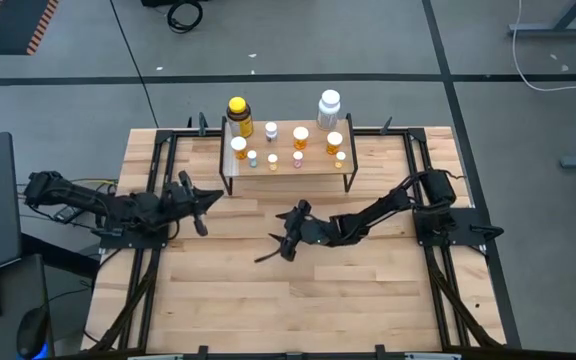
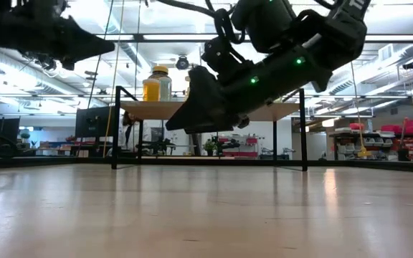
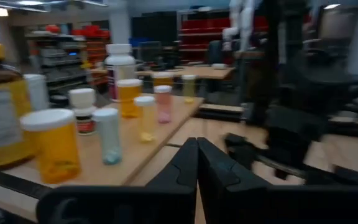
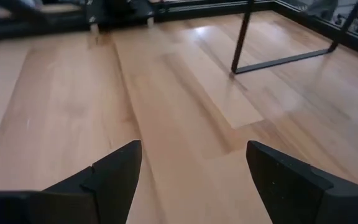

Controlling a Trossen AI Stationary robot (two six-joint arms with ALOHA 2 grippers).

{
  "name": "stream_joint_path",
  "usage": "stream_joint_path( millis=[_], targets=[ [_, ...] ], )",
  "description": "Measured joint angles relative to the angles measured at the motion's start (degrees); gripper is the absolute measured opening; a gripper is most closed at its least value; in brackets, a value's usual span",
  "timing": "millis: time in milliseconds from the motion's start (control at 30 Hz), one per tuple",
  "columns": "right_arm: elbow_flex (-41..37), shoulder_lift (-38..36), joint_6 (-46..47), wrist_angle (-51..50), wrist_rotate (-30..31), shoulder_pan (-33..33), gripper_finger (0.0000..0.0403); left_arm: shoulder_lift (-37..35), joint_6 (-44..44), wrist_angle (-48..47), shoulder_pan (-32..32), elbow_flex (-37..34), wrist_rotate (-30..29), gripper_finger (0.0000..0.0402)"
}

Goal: Pick and place medicine bottles onto shelf by color
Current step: Return to Home Position

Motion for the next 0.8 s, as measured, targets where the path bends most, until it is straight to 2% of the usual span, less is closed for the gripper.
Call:
stream_joint_path(
  millis=[167,433,800],
  targets=[
    [0.0,0.0,5.0,0.2,0.0,-1.6,0.0297,-4.0,0.1,0.5,0.0,-3.3,1.9,0.0004],
    [0.0,0.0,3.6,-2.5,-0.5,-1.9,0.0297,-4.7,0.3,9.0,0.4,-7.3,1.3,0.0006],
    [0.0,0.0,2.0,-2.5,-0.4,-2.6,0.0297,-4.6,-0.2,5.8,4.5,-7.3,1.2,0.0011]
  ],
)
